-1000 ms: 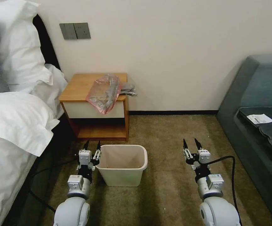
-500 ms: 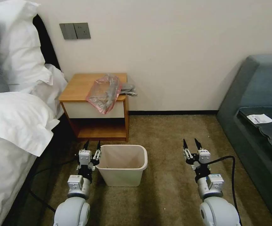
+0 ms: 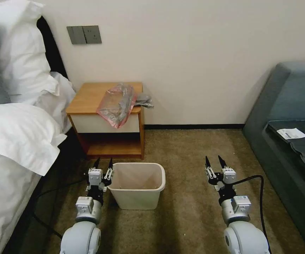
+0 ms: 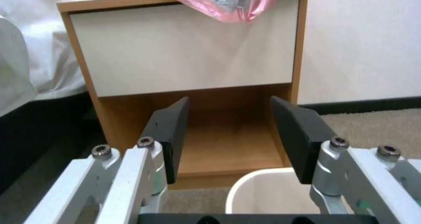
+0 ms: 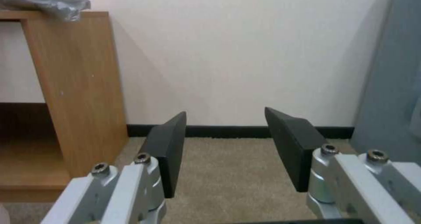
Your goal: Pick up the garbage bag from the table and place it over the trash can.
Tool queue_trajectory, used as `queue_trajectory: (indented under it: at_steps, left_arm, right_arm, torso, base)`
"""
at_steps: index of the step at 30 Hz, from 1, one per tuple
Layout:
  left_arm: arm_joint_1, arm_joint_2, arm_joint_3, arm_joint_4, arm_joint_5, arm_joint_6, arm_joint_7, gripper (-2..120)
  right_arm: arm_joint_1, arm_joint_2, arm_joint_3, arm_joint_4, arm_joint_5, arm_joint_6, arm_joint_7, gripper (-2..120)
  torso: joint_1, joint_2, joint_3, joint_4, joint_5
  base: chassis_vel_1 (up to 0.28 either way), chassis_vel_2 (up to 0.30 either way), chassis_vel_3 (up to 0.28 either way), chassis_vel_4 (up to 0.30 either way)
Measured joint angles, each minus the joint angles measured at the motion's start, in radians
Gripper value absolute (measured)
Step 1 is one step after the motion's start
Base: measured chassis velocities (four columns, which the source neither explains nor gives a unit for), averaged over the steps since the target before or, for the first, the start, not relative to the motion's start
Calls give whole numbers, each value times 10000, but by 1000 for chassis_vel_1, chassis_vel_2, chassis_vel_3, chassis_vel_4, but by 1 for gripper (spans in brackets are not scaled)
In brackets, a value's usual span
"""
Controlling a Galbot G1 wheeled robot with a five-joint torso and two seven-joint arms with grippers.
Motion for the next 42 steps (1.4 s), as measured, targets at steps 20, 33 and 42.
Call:
queue_trajectory:
  at_steps: [20, 33, 42]
  left_arm:
    - [-1449, 1580, -2248, 2377, -3414, -4451, 1306, 99]
    - [-1183, 1662, -2132, 2077, -4565, -4440, 2800, 100]
    - [-935, 1706, -1989, 1807, -5173, -4339, 4035, 100]
  right_arm:
    - [291, 450, 831, -2173, 539, 4402, -1865, 104]
    - [377, 443, 806, -1699, 729, 4522, -2444, 114]
    - [930, 158, 690, -1673, 888, 4461, -2625, 102]
  torso:
    - [0, -1, 1, -1, 3]
    - [1, 0, 0, 0, 0]
    - [1, 0, 0, 0, 1]
  base:
    - [0, 0, 0, 0]
    - [0, 0, 0, 0]
    - [0, 0, 0, 0]
